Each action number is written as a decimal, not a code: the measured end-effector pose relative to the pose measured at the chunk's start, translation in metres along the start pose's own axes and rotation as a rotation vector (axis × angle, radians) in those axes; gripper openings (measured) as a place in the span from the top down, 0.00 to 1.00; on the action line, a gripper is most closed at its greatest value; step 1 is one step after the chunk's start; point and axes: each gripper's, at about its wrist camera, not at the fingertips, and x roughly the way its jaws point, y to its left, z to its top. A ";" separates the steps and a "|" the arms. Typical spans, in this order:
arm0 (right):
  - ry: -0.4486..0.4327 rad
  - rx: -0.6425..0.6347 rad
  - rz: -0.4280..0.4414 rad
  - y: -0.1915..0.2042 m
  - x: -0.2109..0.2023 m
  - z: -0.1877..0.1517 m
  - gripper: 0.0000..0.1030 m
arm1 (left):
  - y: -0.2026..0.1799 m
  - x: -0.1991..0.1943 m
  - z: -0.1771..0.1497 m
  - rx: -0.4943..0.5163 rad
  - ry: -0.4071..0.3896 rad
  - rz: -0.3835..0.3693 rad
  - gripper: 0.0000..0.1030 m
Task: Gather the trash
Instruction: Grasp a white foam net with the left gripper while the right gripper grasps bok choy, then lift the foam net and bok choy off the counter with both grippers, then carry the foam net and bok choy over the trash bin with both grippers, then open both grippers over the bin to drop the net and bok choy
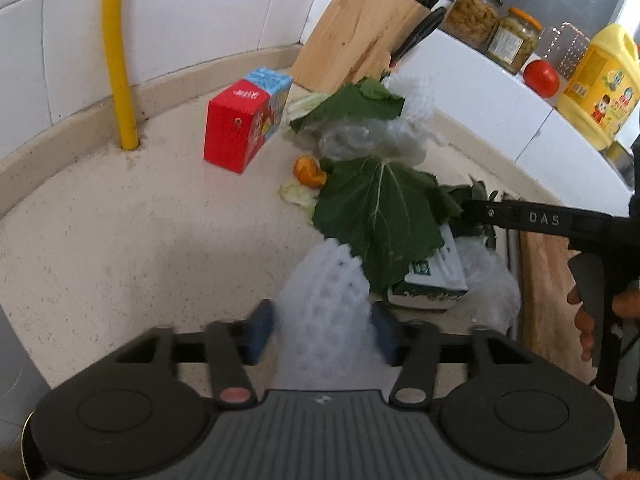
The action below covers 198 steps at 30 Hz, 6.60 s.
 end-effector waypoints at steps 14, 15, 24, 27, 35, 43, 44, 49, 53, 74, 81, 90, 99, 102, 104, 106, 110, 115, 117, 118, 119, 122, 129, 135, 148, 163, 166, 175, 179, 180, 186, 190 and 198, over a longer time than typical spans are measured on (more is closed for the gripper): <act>0.060 0.042 0.037 -0.017 0.042 -0.006 0.14 | -0.002 0.016 -0.001 0.028 0.035 0.016 0.34; 0.062 0.043 0.035 -0.017 0.043 -0.006 0.18 | -0.002 0.016 -0.001 0.027 0.027 0.019 0.41; 0.076 0.099 0.101 -0.019 0.027 -0.007 0.46 | 0.002 0.009 0.002 -0.006 0.026 -0.023 0.79; 0.049 0.111 0.093 -0.022 0.012 -0.008 0.48 | 0.001 0.003 0.003 -0.002 0.008 -0.036 0.79; -0.032 0.137 0.089 -0.026 -0.025 -0.001 0.48 | 0.001 -0.017 0.006 -0.005 -0.044 -0.063 0.79; -0.049 0.102 0.147 -0.002 -0.046 -0.003 0.48 | 0.007 -0.036 0.000 -0.014 -0.084 -0.045 0.79; -0.047 0.098 0.155 0.001 -0.044 -0.003 0.48 | 0.009 -0.039 -0.001 -0.016 -0.089 -0.040 0.79; -0.038 0.059 0.211 0.026 -0.049 -0.008 0.48 | 0.016 -0.052 -0.006 -0.032 -0.111 -0.021 0.79; -0.033 0.020 0.261 0.049 -0.054 -0.011 0.48 | 0.023 -0.064 -0.010 -0.046 -0.132 0.003 0.79; 0.071 -0.189 0.513 0.180 -0.054 -0.041 0.48 | 0.087 -0.128 -0.058 -0.201 -0.207 0.172 0.79; 0.120 -0.258 0.594 0.227 -0.055 -0.049 0.48 | 0.110 -0.149 -0.077 -0.261 -0.225 0.234 0.79; 0.171 -0.330 0.652 0.271 -0.056 -0.060 0.48 | 0.139 -0.165 -0.100 -0.333 -0.230 0.288 0.79; 0.208 -0.368 0.672 0.299 -0.056 -0.072 0.48 | 0.158 -0.179 -0.115 -0.357 -0.235 0.324 0.79; 0.213 -0.375 0.676 0.308 -0.057 -0.076 0.48 | 0.165 -0.183 -0.120 -0.362 -0.232 0.334 0.79; 0.216 -0.384 0.677 0.313 -0.058 -0.077 0.48 | 0.170 -0.186 -0.123 -0.367 -0.230 0.341 0.79; 0.217 -0.394 0.676 0.318 -0.059 -0.079 0.48 | 0.175 -0.188 -0.126 -0.372 -0.227 0.348 0.79; 0.223 -0.408 0.674 0.329 -0.059 -0.083 0.48 | 0.185 -0.189 -0.132 -0.383 -0.218 0.354 0.79; 0.249 -0.424 0.664 0.339 -0.056 -0.092 0.48 | 0.197 -0.185 -0.139 -0.388 -0.198 0.350 0.79; 0.257 -0.429 0.658 0.344 -0.055 -0.096 0.48 | 0.200 -0.183 -0.139 -0.385 -0.193 0.348 0.79; 0.261 -0.431 0.654 0.346 -0.055 -0.097 0.48 | 0.202 -0.182 -0.140 -0.385 -0.193 0.349 0.79; 0.264 -0.432 0.651 0.347 -0.055 -0.098 0.48 | 0.204 -0.181 -0.141 -0.386 -0.192 0.348 0.79; 0.272 -0.433 0.643 0.351 -0.053 -0.100 0.48 | 0.211 -0.177 -0.143 -0.395 -0.185 0.337 0.79; 0.295 -0.437 0.621 0.359 -0.044 -0.107 0.48 | 0.223 -0.166 -0.146 -0.410 -0.138 0.361 0.79; 0.314 -0.448 0.615 0.365 -0.033 -0.113 0.48 | 0.228 -0.157 -0.145 -0.422 -0.095 0.369 0.79; 0.392 -0.463 0.579 0.367 0.004 -0.129 0.48 | 0.238 -0.132 -0.145 -0.447 0.020 0.384 0.79; 0.437 -0.485 0.558 0.382 0.033 -0.135 0.40 | 0.254 -0.120 -0.143 -0.477 0.069 0.420 0.68; 0.444 -0.484 0.553 0.387 0.036 -0.138 0.39 | 0.257 -0.121 -0.142 -0.488 0.059 0.423 0.63; 0.432 -0.465 0.530 0.384 0.038 -0.141 0.41 | 0.259 -0.114 -0.141 -0.494 0.077 0.430 0.44; 0.427 -0.445 0.529 0.378 0.036 -0.140 0.41 | 0.259 -0.114 -0.140 -0.490 0.076 0.429 0.44; 0.424 -0.442 0.529 0.376 0.035 -0.139 0.41 | 0.259 -0.113 -0.139 -0.487 0.074 0.428 0.44; 0.399 -0.431 0.537 0.367 0.027 -0.132 0.39 | 0.254 -0.115 -0.137 -0.455 0.064 0.437 0.44; 0.373 -0.426 0.546 0.363 0.017 -0.128 0.39 | 0.250 -0.119 -0.136 -0.433 0.042 0.446 0.44; 0.337 -0.418 0.544 0.353 0.000 -0.123 0.37 | 0.240 -0.126 -0.130 -0.383 -0.001 0.460 0.44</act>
